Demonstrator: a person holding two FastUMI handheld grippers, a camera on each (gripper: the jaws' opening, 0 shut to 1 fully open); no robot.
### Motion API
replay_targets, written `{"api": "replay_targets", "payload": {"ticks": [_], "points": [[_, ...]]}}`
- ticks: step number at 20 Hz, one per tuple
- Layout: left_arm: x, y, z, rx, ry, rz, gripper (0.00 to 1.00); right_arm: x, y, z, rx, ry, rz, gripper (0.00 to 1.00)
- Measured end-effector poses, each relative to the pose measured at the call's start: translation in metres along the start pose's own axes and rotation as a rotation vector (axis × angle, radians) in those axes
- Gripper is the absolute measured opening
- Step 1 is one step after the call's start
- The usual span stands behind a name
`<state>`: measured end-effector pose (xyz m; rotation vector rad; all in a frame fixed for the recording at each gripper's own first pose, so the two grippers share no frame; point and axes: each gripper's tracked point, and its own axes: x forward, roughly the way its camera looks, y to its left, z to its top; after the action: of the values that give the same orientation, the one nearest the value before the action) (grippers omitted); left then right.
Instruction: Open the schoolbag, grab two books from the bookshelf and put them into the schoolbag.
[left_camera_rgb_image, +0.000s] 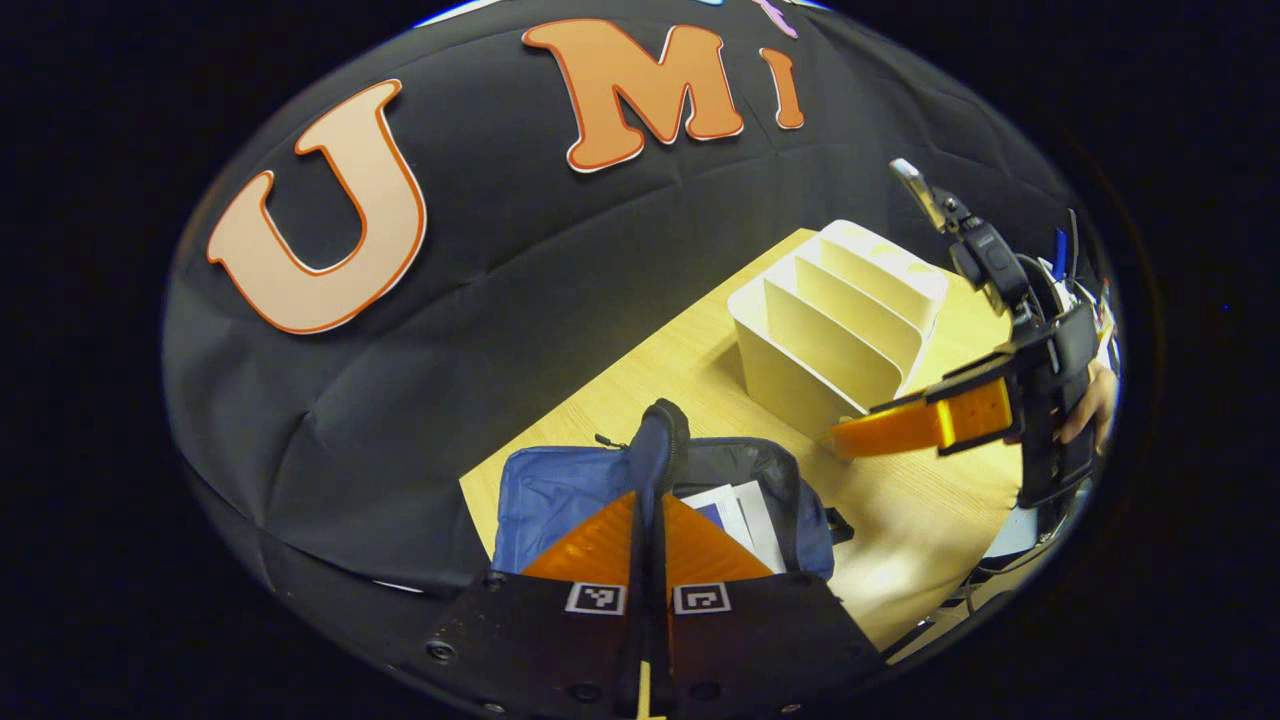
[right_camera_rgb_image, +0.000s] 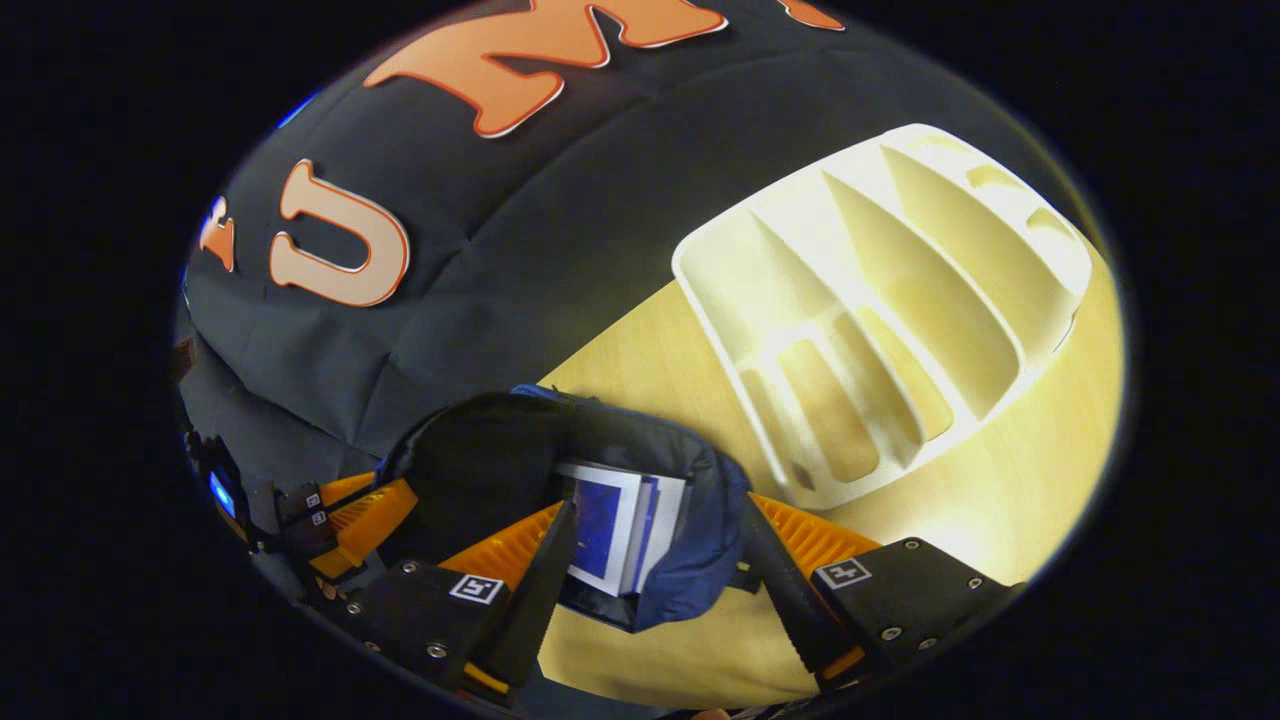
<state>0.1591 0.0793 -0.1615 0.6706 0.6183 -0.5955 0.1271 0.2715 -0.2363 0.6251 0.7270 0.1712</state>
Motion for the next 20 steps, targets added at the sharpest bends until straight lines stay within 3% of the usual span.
{"api": "replay_targets", "payload": {"ticks": [1,6,7,10,11,12,15,18,20], "points": [[0.001,-0.007,-0.002,-0.001,0.002,-0.006,0.09,-0.008,-0.011,0.003,-0.01,0.001,-0.009,0.97],[0.017,-0.048,-0.02,-0.056,0.066,-0.037,0.87,-0.04,-0.064,0.008,-0.05,0.033,-0.055,0.97],[0.022,-0.056,-0.027,-0.076,0.082,-0.035,0.96,-0.045,-0.072,0.011,-0.051,0.04,-0.057,0.97],[0.025,-0.079,-0.035,-0.144,0.113,-0.034,0.98,-0.053,-0.098,0.02,-0.075,0.062,-0.079,0.97],[0.025,-0.084,-0.034,-0.164,0.111,-0.02,0.89,-0.057,-0.105,0.022,-0.084,0.067,-0.085,0.97],[0.023,-0.088,-0.03,-0.184,0.104,-0.002,0.98,-0.06,-0.112,0.026,-0.097,0.071,-0.088,0.97],[0.016,-0.106,-0.012,-0.258,0.066,0.027,0.98,-0.078,-0.127,0.039,-0.142,0.064,-0.083,0.97],[0.004,-0.129,0.025,-0.36,-0.016,0.045,0.98,-0.105,-0.139,0.059,-0.204,0.024,-0.078,0.97],[-0.013,-0.132,0.059,-0.413,-0.128,0.104,0.98,-0.129,-0.148,0.083,-0.274,-0.055,-0.097,0.97]]}}
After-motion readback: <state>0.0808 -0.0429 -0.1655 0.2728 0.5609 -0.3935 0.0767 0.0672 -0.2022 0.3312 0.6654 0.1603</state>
